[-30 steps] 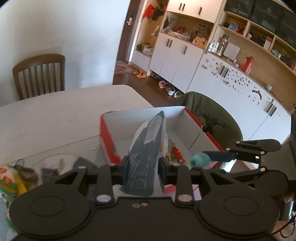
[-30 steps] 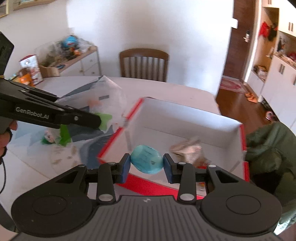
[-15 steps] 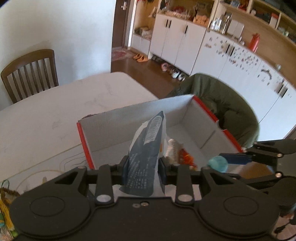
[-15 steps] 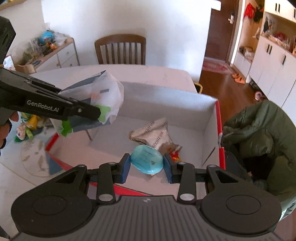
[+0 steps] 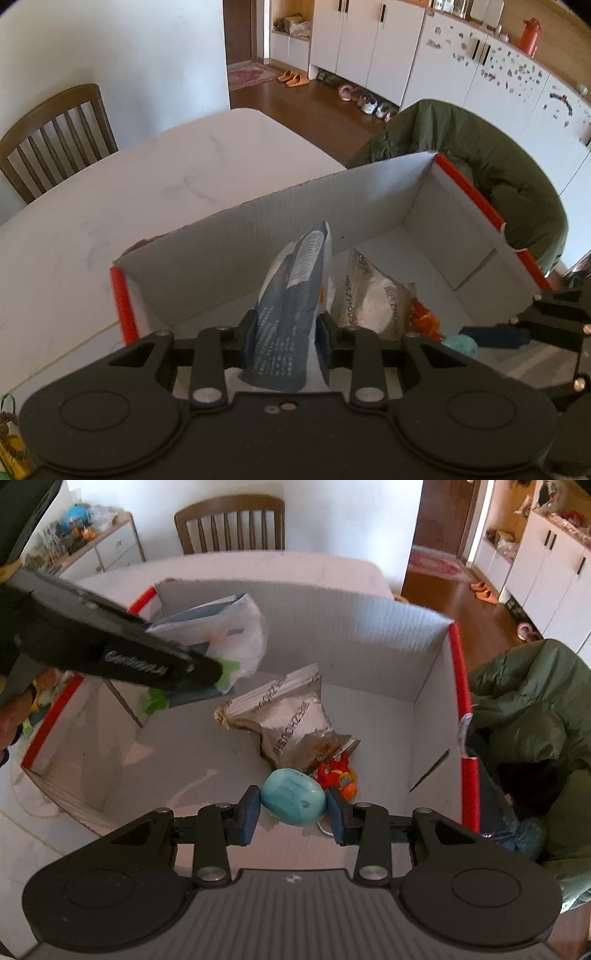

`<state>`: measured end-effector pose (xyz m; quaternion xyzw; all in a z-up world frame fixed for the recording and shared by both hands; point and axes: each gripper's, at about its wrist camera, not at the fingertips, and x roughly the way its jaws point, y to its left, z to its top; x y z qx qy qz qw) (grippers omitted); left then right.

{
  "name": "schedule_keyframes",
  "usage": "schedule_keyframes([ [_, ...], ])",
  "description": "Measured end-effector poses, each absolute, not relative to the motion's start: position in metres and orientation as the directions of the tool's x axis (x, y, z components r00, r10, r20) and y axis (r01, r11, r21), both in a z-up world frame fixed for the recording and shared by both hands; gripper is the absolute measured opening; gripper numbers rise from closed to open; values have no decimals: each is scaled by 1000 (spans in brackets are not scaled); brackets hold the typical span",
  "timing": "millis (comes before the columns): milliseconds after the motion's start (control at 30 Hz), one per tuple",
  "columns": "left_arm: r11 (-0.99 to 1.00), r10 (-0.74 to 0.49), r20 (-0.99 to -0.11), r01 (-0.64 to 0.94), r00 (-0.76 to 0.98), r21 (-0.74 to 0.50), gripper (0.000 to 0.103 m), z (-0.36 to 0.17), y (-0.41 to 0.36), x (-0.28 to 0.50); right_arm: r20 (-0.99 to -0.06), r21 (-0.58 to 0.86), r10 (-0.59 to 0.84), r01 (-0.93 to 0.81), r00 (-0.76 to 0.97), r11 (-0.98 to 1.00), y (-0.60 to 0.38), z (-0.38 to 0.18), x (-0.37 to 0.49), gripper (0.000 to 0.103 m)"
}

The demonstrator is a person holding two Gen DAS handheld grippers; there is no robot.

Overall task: Organize objects
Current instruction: 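Open the left tool dropping the packet while the right tool releases the blue egg into the box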

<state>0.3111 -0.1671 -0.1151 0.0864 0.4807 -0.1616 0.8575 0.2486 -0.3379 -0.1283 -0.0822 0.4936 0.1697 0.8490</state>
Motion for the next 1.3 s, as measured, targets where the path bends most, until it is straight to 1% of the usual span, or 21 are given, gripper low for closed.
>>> schedule_keyframes([
  [167, 925, -143, -878, 376, 458, 46, 32, -131, -179, 320, -895, 24, 182, -363, 408, 931, -339, -143, 259, 38],
  [267, 923, -126, -892, 380, 435, 56, 32, -138, -184, 326, -900, 24, 177, -359, 398, 933, -339, -148, 263, 38],
  [567, 920, -116, -921, 389, 372, 42, 33, -152, -191, 339, -912, 25, 156, -328, 380, 944, -337, -158, 269, 38],
  [767, 920, -116, -934, 390, 339, 27, 36, -161, -189, 339, -904, 31, 165, -325, 394, 945, -341, -151, 267, 38],
  [867, 921, -116, -937, 388, 331, 23, 38, -163, -188, 339, -895, 42, 177, -317, 409, 947, -345, -145, 264, 41],
  [900, 920, -115, -937, 391, 330, 25, 40, -163, -188, 338, -891, 46, 181, -314, 417, 948, -346, -142, 262, 43],
  [933, 918, -113, -937, 396, 330, 29, 41, -163, -189, 338, -883, 55, 191, -309, 429, 949, -348, -139, 260, 51],
  [967, 915, -110, -938, 401, 330, 34, 45, -163, -189, 336, -877, 63, 199, -306, 438, 950, -352, -136, 262, 56],
  [1000, 915, -106, -938, 403, 329, 38, 51, -161, -189, 340, -870, 77, 214, -307, 444, 949, -355, -134, 260, 58],
  [1033, 915, -99, -939, 402, 330, 45, 53, -161, -189, 340, -864, 89, 226, -306, 449, 948, -357, -131, 258, 58],
  [1100, 914, -93, -939, 402, 332, 52, 60, -161, -187, 339, -854, 93, 232, -304, 465, 948, -362, -127, 260, 60],
  [1200, 920, -93, -937, 389, 338, 49, 65, -157, -183, 336, -830, 112, 254, -298, 496, 948, -362, -118, 252, 67],
  [1267, 920, -97, -935, 389, 341, 47, 68, -153, -182, 333, -813, 117, 260, -293, 520, 949, -361, -113, 243, 67],
  [1300, 921, -95, -934, 386, 345, 49, 73, -151, -181, 332, -806, 120, 264, -290, 530, 949, -361, -110, 239, 67],
])
